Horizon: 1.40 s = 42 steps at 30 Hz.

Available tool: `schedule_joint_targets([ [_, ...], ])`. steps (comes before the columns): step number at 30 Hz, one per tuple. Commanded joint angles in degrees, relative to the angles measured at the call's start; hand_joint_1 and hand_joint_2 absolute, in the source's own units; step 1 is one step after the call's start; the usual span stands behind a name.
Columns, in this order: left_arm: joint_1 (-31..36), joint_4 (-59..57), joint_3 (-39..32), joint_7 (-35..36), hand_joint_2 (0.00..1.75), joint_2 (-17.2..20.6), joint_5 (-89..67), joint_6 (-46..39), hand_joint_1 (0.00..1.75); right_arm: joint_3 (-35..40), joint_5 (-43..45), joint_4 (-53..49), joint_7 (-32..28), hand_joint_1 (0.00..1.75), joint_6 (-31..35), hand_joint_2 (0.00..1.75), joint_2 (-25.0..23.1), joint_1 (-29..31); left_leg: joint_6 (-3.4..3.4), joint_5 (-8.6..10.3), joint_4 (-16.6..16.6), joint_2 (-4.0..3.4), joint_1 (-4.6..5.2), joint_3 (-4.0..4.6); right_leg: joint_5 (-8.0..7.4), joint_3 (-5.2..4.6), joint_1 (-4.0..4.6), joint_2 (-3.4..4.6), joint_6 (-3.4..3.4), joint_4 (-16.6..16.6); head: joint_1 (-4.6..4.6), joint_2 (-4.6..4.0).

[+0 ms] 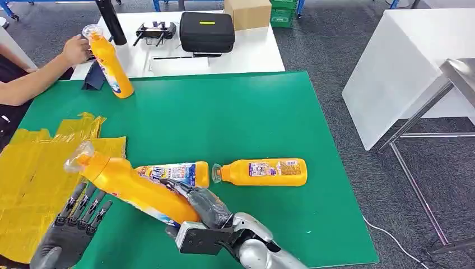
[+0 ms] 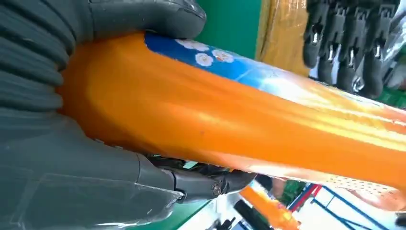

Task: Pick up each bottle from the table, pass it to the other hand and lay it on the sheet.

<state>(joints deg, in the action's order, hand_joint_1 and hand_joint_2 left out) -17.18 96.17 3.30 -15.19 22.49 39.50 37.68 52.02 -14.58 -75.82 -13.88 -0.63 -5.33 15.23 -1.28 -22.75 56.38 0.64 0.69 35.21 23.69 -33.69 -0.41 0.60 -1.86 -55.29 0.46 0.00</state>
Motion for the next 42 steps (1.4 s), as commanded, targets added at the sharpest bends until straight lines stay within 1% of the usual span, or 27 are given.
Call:
schedule_joint_targets([
  [1,5.92,-5.37,5.02,-0.20,1.75,0.32,-4.51,-2.58,0.00,8.02,1.30,9.28,1.53,1.75,-2.57,1.75,-4.17,7.86,0.10,-0.04,-0.04,-0.02,0.00,-0.17,0.05,0.17,0.01,-0.03,0.04,0.02,0.00,0.00],
  [4,8.72,-6.66,5.76,-0.89,1.75,-1.77,-9.64,-5.58,0.00,10.17,2.19,10.00,2.37,1.75,-2.94,1.75,-5.90,9.33,0.18,-0.10,0.03,-0.03,-0.05,-0.26,0.11,0.28,0.06,-0.06,0.09,-0.03,0.02,0.00],
  [5,9.31,-7.03,6.01,-0.89,1.75,-2.12,-10.18,-6.02,0.00,10.98,2.30,10.22,2.57,1.75,-3.19,1.75,-6.16,9.71,0.12,-0.02,-0.03,0.02,0.00,-0.15,0.05,0.16,0.01,-0.09,0.05,0.00,0.00,0.00],
  [6,9.81,-7.33,6.06,-1.10,1.75,-2.53,-11.26,-6.87,0.00,11.62,2.53,10.41,2.78,1.75,-3.34,1.75,-6.42,9.94,0.19,-0.08,-0.01,0.01,-0.03,-0.30,0.11,0.31,0.04,-0.12,0.08,-0.01,0.00,0.00],
  [7,10.30,-7.70,6.09,-1.20,1.75,-2.95,-12.12,-7.51,0.00,12.17,2.59,10.58,2.82,1.75,-3.35,1.75,-6.65,10.12,0.10,0.00,-0.06,0.01,0.00,-0.17,0.03,0.16,-0.01,-0.08,0.04,0.03,0.00,0.00],
  [11,11.25,-8.12,5.89,-1.89,1.75,-3.96,-14.83,-9.22,0.00,13.27,2.92,11.23,3.09,1.75,-3.50,1.75,-7.36,10.40,0.16,-0.09,-0.02,0.03,-0.08,-0.35,0.12,0.39,0.06,-0.14,0.07,0.05,0.00,0.00],
  [12,11.58,-8.10,5.57,-2.54,1.75,-4.77,-17.00,-10.88,0.00,13.43,3.15,11.38,3.23,1.75,-3.47,1.75,-7.49,10.54,0.15,-0.10,-0.02,0.00,-0.08,-0.34,0.12,0.37,0.06,-0.11,0.06,0.05,0.00,0.00],
  [14,13.48,-8.41,5.40,-3.51,1.75,-7.70,-22.29,-14.61,0.00,13.80,3.75,11.87,3.67,1.75,-3.33,1.75,-8.23,10.86,0.12,-0.06,-0.04,0.04,-0.06,-0.27,0.09,0.31,0.03,-0.14,0.03,0.06,0.00,0.00],
  [15,14.04,-8.61,5.59,-3.51,1.75,-8.33,-23.09,-15.10,0.00,13.93,3.84,12.04,3.80,1.75,-3.32,1.75,-8.42,10.95,0.09,-0.02,-0.05,0.10,-0.03,-0.19,0.07,0.22,0.00,-0.18,0.02,0.04,0.00,0.00],
  [16,15.00,-8.84,5.99,-4.12,1.75,-9.45,-25.72,-16.73,0.00,14.16,4.11,12.33,4.03,1.75,-3.22,1.75,-8.76,11.11,0.12,-0.06,-0.02,0.17,-0.05,-0.27,0.12,0.35,0.02,-0.27,0.03,0.04,0.02,0.00],
  [18,16.01,-8.91,6.52,-4.79,1.75,-11.01,-28.60,-18.74,0.00,14.28,4.47,12.58,4.35,1.75,-2.92,1.75,-8.96,11.19,0.07,0.03,-0.06,0.17,0.00,-0.11,0.04,0.15,-0.03,-0.23,0.01,0.04,0.02,0.00],
  [19,16.28,-8.79,6.85,-4.94,1.75,-11.73,-29.20,-19.03,0.00,14.30,4.64,12.68,4.45,1.75,-2.82,1.75,-8.94,11.16,0.10,-0.01,-0.04,0.19,-0.02,-0.21,0.09,0.27,-0.01,-0.28,0.03,0.03,-0.02,0.00],
  [21,16.41,-8.51,7.33,-5.42,1.75,-12.16,-30.39,-19.73,0.00,14.19,4.79,13.09,4.56,1.75,-2.65,1.75,-8.72,11.01,0.13,-0.05,0.00,0.21,-0.01,-0.25,0.13,0.33,0.01,-0.33,0.04,0.00,0.00,0.00],
  [22,16.55,-8.53,7.38,-5.42,1.75,-12.22,-30.39,-19.69,0.00,13.70,4.81,13.35,4.55,1.75,-2.56,1.75,-8.93,10.29,0.08,0.02,-0.05,0.17,0.02,-0.12,0.04,0.17,-0.02,-0.26,0.01,0.03,0.02,0.00],
  [25,16.62,-8.50,7.35,-5.42,1.75,-12.18,-30.38,-19.68,0.00,13.80,4.83,13.46,4.50,1.75,-2.49,1.75,-8.98,9.90,0.16,-0.07,0.00,0.19,-0.03,-0.28,0.12,0.37,0.04,-0.31,0.04,0.03,0.00,0.00],
  [31,16.54,-8.57,7.22,-5.41,1.75,-12.00,-30.37,-19.67,0.00,13.82,4.81,13.50,4.43,1.75,-2.41,1.75,-9.00,9.75,0.08,0.00,-0.03,0.09,0.00,-0.13,0.03,0.14,0.00,-0.21,0.00,0.04,0.00,0.00],
  [32,16.54,-8.57,7.22,-5.41,1.75,-12.00,-30.37,-19.67,0.00,13.82,4.81,13.50,4.43,1.75,-2.41,1.75,-9.00,9.75,0.21,-0.17,0.07,0.15,-0.09,-0.39,0.22,0.46,0.08,-0.34,0.07,-0.02,0.00,0.00],
  [33,16.54,-8.57,7.22,-5.41,1.75,-12.00,-30.37,-19.67,0.00,13.82,4.81,13.50,4.43,1.75,-2.41,1.75,-9.00,9.75,0.09,-0.01,-0.02,0.10,-0.03,-0.14,0.04,0.16,0.02,-0.22,0.01,0.04,0.00,0.00],
  [34,16.54,-8.57,7.22,-5.41,1.75,-12.00,-30.37,-19.67,0.00,13.82,4.81,13.50,4.43,1.75,-2.41,1.75,-9.00,9.75,0.16,-0.11,0.05,0.12,-0.10,-0.29,0.14,0.34,0.08,-0.28,0.04,0.01,0.00,0.00],
  [35,16.54,-8.57,7.22,-5.41,1.75,-12.00,-30.37,-19.67,0.00,13.82,4.81,13.50,4.43,1.75,-2.41,1.75,-9.00,9.75,0.13,-0.07,0.02,0.10,-0.08,-0.23,0.09,0.26,0.06,-0.25,0.02,0.03,0.00,0.00],
  [36,16.44,-8.56,7.07,-5.55,1.75,-11.94,-30.18,-19.41,0.00,13.39,4.74,13.81,4.40,1.75,-2.31,1.75,-9.16,9.61,0.09,-0.01,-0.02,0.09,-0.04,-0.15,0.04,0.14,0.02,-0.21,0.01,0.04,-0.02,0.00],
  [37,16.43,-8.63,6.84,-5.75,1.75,-12.05,-29.73,-19.02,0.00,13.09,4.45,14.23,4.34,1.75,-2.30,1.75,-9.07,9.36,0.16,-0.10,0.05,0.12,-0.11,-0.27,0.13,0.32,0.08,-0.29,0.04,0.01,0.00,0.00],
  [39,16.33,-8.98,6.32,-5.67,1.75,-12.09,-27.52,-17.63,0.00,12.98,3.91,15.26,4.09,1.75,-2.55,1.75,-8.87,9.08,0.07,0.00,-0.03,0.08,-0.04,-0.12,0.02,0.11,0.01,-0.20,0.00,0.05,0.00,0.00],
  [40,16.14,-9.27,5.85,-5.47,1.75,-12.05,-25.57,-16.48,0.00,12.97,3.56,16.10,3.81,1.75,-2.74,1.75,-8.80,8.94,0.12,-0.06,0.00,0.11,-0.09,-0.25,0.08,0.28,0.06,-0.26,0.02,0.06,0.00,0.00],
  [41,15.97,-9.54,5.56,-5.07,1.75,-11.91,-23.70,-15.26,0.00,12.99,3.26,16.79,3.56,1.75,-2.88,1.75,-8.78,8.83,0.09,-0.02,-0.04,0.09,-0.05,-0.20,0.05,0.21,0.02,-0.23,0.01,0.07,0.00,0.00],
  [42,15.84,-9.78,5.42,-4.76,1.75,-11.73,-22.50,-14.47,0.00,13.02,3.09,17.23,3.38,1.75,-2.98,1.75,-8.77,8.77,0.16,-0.12,0.02,0.12,-0.10,-0.37,0.15,0.42,0.07,-0.29,0.04,0.05,0.00,0.00],
])
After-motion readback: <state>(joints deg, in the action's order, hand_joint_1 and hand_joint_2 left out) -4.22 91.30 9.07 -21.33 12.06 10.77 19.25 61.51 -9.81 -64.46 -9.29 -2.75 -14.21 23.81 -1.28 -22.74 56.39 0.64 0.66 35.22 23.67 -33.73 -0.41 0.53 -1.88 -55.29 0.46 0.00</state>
